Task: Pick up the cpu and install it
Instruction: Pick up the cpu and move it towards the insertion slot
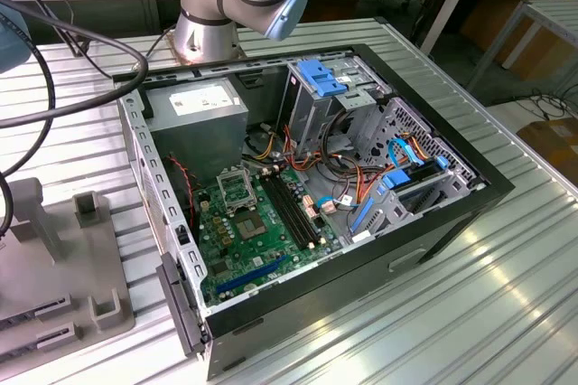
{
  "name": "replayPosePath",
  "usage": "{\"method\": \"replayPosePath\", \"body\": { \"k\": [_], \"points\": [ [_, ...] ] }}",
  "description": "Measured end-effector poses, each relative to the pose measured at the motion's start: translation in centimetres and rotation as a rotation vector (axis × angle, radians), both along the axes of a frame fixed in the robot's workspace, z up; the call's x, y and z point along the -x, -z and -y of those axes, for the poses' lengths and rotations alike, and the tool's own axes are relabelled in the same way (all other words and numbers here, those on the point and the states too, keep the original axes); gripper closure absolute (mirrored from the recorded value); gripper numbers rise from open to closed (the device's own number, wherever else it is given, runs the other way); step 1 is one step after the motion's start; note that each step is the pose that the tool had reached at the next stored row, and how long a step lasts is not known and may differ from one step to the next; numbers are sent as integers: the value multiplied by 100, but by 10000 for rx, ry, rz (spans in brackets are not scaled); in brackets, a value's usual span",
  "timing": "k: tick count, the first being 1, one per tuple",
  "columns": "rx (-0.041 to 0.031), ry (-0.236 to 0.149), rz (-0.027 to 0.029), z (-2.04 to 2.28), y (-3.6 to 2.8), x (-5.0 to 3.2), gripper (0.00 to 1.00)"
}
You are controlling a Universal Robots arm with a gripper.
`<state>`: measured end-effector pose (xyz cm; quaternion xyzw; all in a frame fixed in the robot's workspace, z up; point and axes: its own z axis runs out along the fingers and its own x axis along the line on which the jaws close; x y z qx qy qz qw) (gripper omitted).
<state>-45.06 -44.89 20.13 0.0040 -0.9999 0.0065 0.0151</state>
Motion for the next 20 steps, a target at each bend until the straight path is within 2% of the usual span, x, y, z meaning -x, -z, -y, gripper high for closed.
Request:
{"method": "replayPosePath", "body": {
  "k": [4, 5, 9, 16, 20],
  "points": [
    [0, 8, 0, 0, 3, 0, 52],
    [0, 11, 0, 0, 3, 0, 45],
    [0, 12, 0, 0, 21, 6, 45],
    [0, 11, 58, 0, 46, 21, 45],
    [1, 7, 59, 0, 61, 22, 45]
  ]
}}
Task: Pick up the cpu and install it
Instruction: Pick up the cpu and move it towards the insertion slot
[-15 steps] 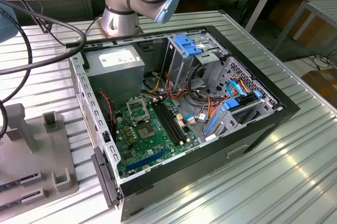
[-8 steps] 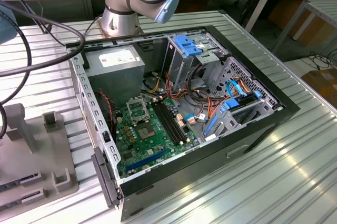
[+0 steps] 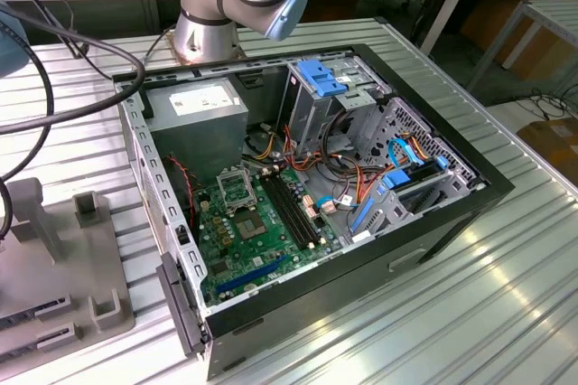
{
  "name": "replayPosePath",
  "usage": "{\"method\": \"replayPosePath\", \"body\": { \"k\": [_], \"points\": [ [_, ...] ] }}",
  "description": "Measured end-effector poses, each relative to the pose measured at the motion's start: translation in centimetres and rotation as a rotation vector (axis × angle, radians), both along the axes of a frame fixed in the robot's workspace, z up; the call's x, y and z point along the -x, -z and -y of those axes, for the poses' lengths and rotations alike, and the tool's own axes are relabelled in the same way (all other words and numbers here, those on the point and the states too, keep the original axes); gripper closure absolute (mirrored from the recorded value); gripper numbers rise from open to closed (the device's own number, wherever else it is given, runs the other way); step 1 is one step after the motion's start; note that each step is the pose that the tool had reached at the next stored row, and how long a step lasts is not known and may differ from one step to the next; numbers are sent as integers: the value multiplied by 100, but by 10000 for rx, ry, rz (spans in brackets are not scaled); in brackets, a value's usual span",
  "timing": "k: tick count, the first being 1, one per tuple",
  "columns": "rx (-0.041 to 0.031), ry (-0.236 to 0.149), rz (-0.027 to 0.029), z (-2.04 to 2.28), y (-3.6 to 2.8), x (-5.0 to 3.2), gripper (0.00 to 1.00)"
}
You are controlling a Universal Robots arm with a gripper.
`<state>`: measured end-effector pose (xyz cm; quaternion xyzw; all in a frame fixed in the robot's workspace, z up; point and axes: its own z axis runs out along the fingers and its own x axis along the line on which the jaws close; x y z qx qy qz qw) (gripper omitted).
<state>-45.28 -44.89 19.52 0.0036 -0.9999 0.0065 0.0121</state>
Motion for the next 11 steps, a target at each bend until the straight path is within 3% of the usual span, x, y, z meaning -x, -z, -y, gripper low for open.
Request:
{"method": "replayPosePath", "body": {
  "k": [11],
  "points": [
    [-1, -2, 0, 0, 29, 0, 45]
  ]
}}
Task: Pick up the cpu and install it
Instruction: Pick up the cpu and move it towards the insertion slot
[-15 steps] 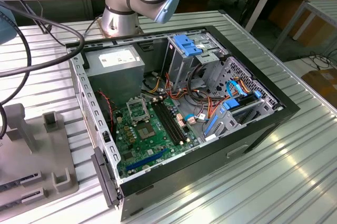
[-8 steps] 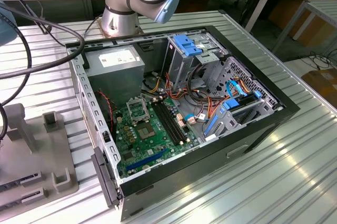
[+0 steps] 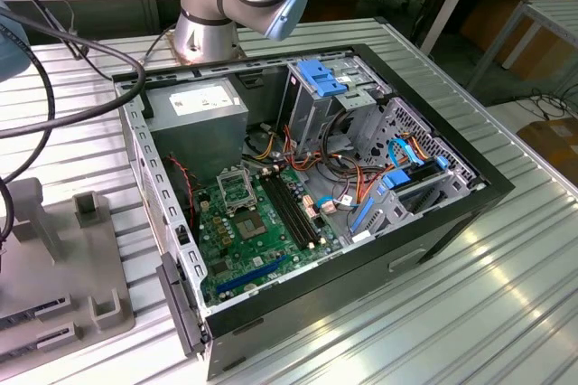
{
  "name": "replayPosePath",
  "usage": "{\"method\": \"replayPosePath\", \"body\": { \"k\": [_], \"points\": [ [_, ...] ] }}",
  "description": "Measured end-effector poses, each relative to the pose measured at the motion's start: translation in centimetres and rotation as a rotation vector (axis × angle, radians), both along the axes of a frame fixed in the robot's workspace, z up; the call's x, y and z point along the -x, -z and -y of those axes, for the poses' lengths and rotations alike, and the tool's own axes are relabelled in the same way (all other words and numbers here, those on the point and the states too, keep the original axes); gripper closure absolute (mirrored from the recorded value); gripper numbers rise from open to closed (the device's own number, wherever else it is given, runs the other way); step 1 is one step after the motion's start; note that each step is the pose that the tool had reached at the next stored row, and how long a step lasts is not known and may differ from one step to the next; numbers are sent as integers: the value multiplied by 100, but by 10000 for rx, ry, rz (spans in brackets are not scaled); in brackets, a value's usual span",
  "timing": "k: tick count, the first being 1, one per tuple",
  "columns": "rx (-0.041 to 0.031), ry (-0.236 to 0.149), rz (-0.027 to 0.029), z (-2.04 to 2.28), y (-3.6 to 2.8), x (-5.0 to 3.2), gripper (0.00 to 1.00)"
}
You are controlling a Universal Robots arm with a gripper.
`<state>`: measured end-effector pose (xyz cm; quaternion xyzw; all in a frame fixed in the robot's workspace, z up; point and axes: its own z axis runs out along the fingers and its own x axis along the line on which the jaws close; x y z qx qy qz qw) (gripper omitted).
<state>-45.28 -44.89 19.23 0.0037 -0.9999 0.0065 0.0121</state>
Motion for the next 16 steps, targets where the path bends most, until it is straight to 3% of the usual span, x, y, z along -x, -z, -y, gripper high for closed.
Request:
{"method": "replayPosePath", "body": {
  "k": [3, 4, 8, 11, 16],
  "points": [
    [1, 0, -1, 0, 1, 0, 47],
    [1, 0, -1, 0, 1, 0, 53],
    [0, 0, 1, 0, -30, 0, 53],
    [0, 0, 0, 0, -88, 0, 53],
    [1, 0, 0, 0, -245, 0, 53]
  ]
}}
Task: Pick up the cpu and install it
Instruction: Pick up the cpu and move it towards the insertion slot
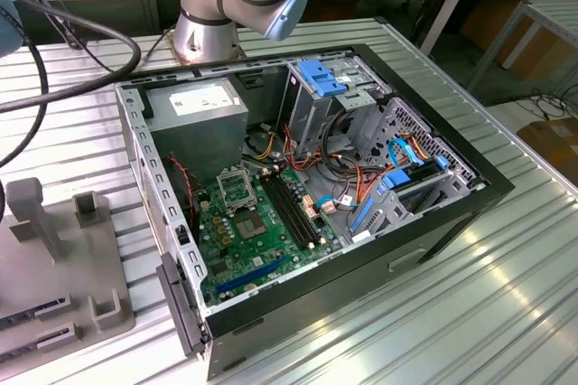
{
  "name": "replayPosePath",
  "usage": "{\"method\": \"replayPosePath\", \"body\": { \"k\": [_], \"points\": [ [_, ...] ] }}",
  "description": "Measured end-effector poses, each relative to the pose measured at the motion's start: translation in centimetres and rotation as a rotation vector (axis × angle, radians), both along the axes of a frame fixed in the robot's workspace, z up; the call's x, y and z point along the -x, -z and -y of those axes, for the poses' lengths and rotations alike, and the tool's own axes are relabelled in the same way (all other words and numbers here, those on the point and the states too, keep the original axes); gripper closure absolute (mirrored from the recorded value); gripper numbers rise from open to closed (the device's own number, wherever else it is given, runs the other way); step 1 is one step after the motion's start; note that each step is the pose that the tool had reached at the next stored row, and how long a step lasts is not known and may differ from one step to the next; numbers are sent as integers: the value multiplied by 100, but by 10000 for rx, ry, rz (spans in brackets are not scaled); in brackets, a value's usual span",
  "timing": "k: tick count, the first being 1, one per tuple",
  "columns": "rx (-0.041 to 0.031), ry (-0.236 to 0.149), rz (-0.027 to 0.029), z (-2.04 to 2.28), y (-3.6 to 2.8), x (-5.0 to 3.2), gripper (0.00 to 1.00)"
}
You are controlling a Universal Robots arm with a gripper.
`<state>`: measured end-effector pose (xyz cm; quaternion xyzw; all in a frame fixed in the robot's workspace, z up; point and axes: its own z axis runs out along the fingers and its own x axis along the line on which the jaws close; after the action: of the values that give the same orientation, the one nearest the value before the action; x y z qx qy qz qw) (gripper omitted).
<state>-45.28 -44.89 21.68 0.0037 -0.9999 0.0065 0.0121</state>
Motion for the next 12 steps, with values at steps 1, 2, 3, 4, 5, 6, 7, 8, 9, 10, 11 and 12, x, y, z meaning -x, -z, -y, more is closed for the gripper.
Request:
{"method": "replayPosePath", "body": {
  "k": [1, 2, 3, 4, 5, 6, 7, 8, 9, 10, 11, 12],
  "points": [
    [0, 0, -1, 0, -28, 0, 53],
    [-1, 0, 1, 0, -58, 0, 53],
    [0, 0, 0, 0, -88, 0, 53],
    [-1, 0, 0, 0, -124, 0, 53],
    [-1, 1, 0, 0, -157, 0, 53],
    [-1, 0, 0, 0, -244, 0, 53],
    [-1, 0, 1, 0, -294, 0, 53],
    [-1, 0, 0, 0, -331, 0, 53],
    [-1, 0, 1, 0, -361, 0, 53],
    [0, 0, 0, 0, -418, 0, 53],
    [-1, 0, -1, 0, -477, 0, 53],
    [0, 0, -2, 0, -513, 0, 53]
  ]
}}
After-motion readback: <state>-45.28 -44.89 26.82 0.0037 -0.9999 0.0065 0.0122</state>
